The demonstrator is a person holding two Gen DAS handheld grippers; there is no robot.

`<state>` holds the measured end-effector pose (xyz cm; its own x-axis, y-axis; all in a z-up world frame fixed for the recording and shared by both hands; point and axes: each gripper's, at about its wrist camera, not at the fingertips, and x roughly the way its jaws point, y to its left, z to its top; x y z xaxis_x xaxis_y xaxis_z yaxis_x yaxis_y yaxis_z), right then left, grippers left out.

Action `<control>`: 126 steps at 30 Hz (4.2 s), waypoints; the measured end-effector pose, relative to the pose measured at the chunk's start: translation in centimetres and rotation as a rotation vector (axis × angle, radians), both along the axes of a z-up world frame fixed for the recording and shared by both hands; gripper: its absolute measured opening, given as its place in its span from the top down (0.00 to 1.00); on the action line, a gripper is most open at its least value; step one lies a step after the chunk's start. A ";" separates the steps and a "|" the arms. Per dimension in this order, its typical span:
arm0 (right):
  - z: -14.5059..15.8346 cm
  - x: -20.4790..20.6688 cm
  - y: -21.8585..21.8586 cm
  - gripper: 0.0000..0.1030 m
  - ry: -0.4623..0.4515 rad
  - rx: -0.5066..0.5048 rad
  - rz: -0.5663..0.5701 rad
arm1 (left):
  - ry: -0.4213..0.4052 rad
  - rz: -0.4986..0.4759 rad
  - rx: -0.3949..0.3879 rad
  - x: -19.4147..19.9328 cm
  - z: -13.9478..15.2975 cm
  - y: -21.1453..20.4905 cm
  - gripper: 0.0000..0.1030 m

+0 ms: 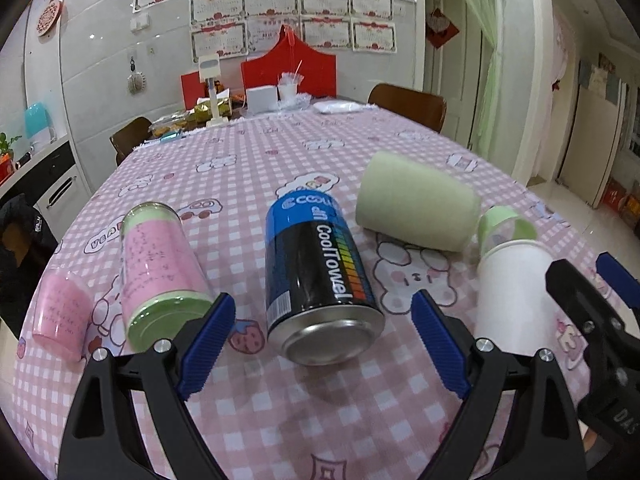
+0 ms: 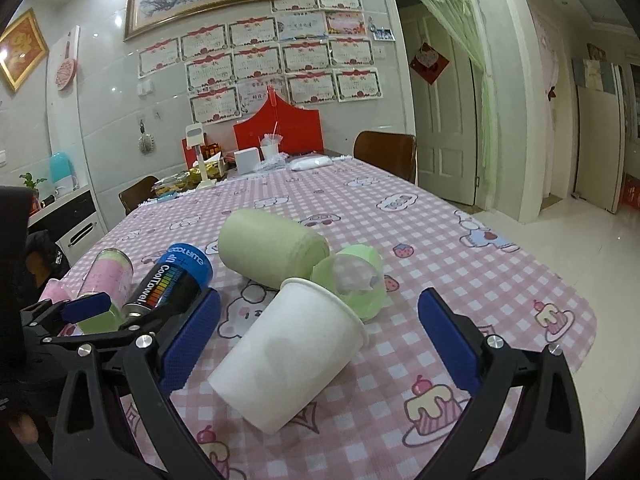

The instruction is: Flip cup upside down

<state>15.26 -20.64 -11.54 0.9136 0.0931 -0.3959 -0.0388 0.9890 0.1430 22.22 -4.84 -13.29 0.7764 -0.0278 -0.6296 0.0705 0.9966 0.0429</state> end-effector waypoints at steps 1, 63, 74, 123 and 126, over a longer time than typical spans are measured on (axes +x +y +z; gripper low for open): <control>-0.1 0.2 -0.1 0.08 0.005 0.004 0.001 | 0.007 0.002 0.011 0.3 -0.2 -0.1 0.14; 1.6 -3.6 7.1 0.08 0.143 0.032 0.165 | 0.075 -0.190 -0.139 -10.7 -0.4 6.3 0.25; 1.8 -1.9 9.8 0.08 0.279 0.165 0.296 | -0.009 -0.117 -0.211 -12.8 1.6 11.0 0.25; 0.7 2.7 10.5 0.30 0.352 0.168 0.320 | 0.014 -0.039 -0.269 -7.5 0.2 12.9 0.25; 1.5 2.0 10.3 0.31 0.278 0.093 0.286 | 0.015 -0.037 -0.270 -7.4 0.2 12.5 0.25</control>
